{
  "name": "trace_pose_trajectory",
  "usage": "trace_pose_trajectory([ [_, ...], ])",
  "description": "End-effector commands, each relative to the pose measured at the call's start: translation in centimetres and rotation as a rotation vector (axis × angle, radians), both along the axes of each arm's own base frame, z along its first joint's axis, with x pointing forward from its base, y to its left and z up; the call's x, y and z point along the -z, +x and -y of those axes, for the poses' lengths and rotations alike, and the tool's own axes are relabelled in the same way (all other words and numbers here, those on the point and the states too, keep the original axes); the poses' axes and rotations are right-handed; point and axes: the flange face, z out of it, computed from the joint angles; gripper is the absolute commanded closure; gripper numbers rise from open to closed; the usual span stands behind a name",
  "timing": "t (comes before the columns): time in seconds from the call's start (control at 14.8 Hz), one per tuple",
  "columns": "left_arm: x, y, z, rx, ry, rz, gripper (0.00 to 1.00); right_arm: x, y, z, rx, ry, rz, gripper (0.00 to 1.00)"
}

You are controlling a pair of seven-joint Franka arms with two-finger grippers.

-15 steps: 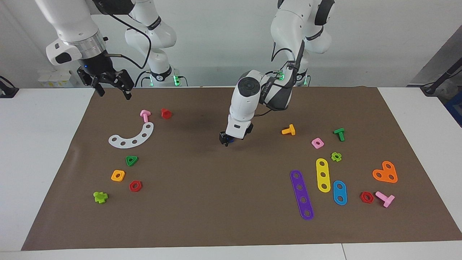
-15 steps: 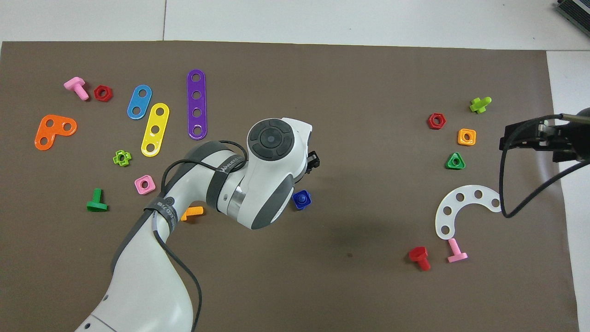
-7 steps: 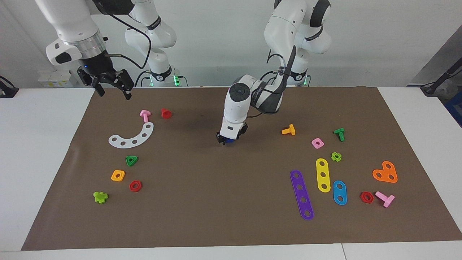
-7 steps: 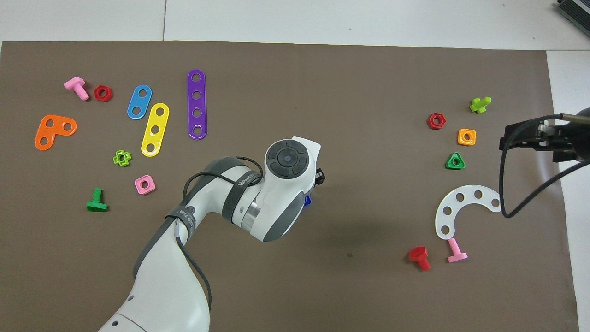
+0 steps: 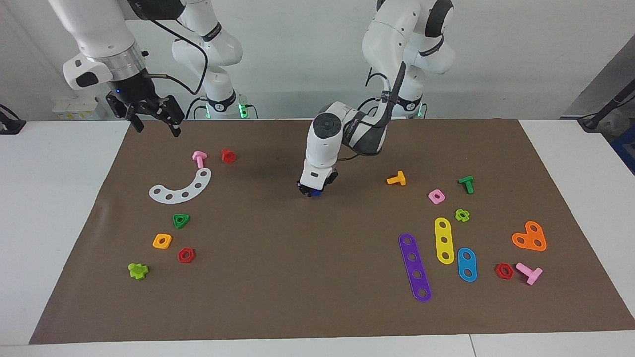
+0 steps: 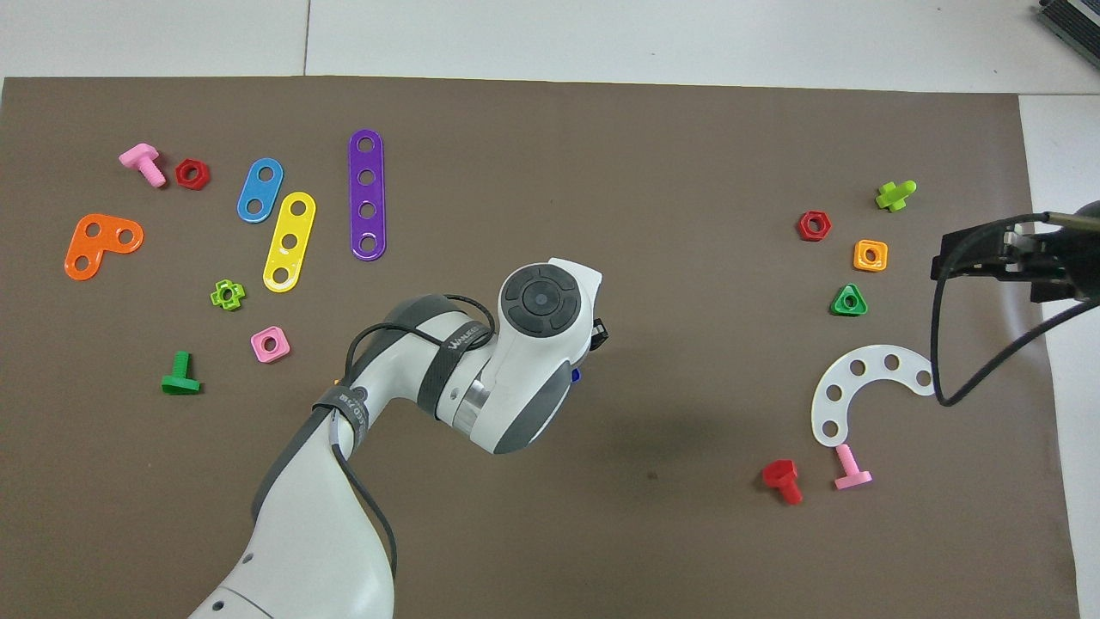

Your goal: Unscrew and place screws in storage area

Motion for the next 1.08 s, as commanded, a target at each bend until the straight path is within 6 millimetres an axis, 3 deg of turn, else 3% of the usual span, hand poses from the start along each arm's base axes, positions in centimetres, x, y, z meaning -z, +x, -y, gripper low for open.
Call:
trace_pose_trajectory([
  [0.0, -1.6, 0.3, -0.3, -0.013, 0.004, -0.028, 0.91, -0.1, -0.7, 0.2, -0.023, 0.017, -0.009, 0.0],
  [0.13, -3.9, 1.5, 0.1, -0.017, -0.014, -0.018, 0.91, -0.1, -0.7, 0.1, -0.024, 0.017, -0.01, 0.0],
  [0.4, -6.5, 5.0, -1.1, -0.045, 0.003, -0.054, 0.89, -0.2, -0.8, -0.6, -0.038, 0.018, -0.007, 0.0],
  [0.61, -9.7, 8.8, -5.5, -0.08, 0.01, -0.079, 0.89, -0.2, -0.8, -0.5, -0.039, 0.018, -0.007, 0.0],
  [0.74, -11.1, 11.2, -10.4, -0.022, -0.015, -0.064, 0.88, -0.2, -0.8, -0.5, -0.042, 0.018, -0.005, 0.0],
  [1.01, -10.1, 13.6, -19.4, 0.25, -0.051, -0.084, 0.88, 0.4, -0.6, -0.7, -0.076, 0.009, -0.006, 0.0],
])
